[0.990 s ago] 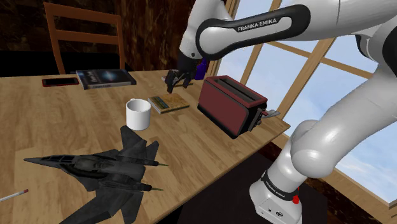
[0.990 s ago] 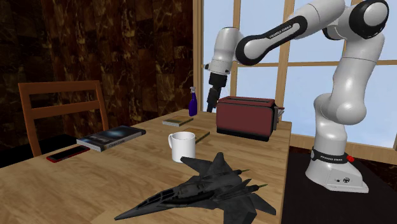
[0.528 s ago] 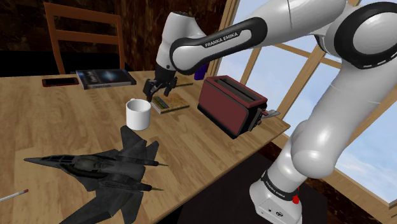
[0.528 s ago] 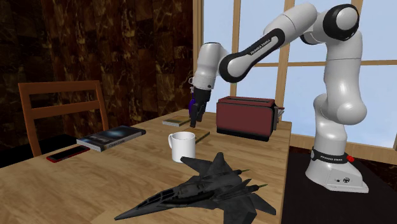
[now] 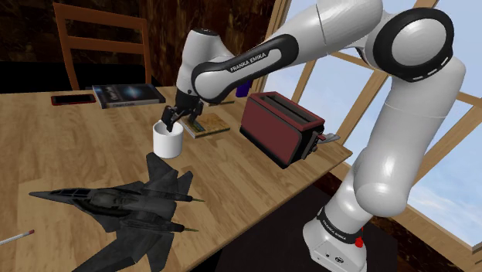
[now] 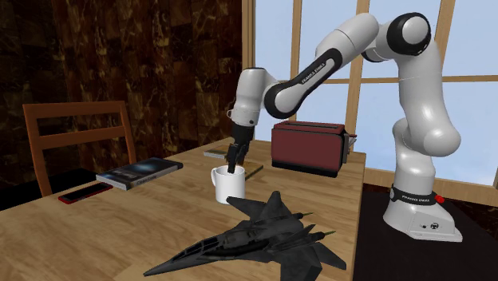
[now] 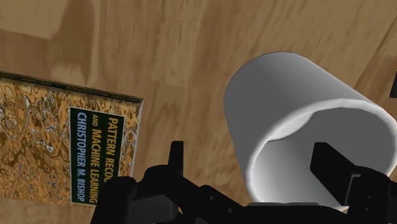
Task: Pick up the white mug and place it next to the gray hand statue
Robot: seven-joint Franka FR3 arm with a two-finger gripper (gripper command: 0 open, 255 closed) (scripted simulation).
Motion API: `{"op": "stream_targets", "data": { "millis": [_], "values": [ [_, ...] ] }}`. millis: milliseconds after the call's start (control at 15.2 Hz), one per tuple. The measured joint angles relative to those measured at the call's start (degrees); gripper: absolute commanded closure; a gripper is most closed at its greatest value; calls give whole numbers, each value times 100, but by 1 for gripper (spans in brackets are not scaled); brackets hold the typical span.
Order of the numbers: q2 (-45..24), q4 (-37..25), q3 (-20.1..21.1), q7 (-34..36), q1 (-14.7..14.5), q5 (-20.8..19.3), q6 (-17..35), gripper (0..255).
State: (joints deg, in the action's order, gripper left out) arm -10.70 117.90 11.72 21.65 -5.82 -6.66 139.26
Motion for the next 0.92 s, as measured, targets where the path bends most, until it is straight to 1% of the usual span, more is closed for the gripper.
{"op": "stream_targets", "data": {
  "millis": [264, 594, 660, 924],
  "values": [
    [-196, 16, -26, 47, -11, -75, 206, 0],
    [-223, 14, -29, 59, -16, -87, 233, 0],
    [-223, 14, -29, 59, -16, -87, 233, 255],
    [-223, 14, -29, 59, -16, -87, 233, 255]
  ]
}}
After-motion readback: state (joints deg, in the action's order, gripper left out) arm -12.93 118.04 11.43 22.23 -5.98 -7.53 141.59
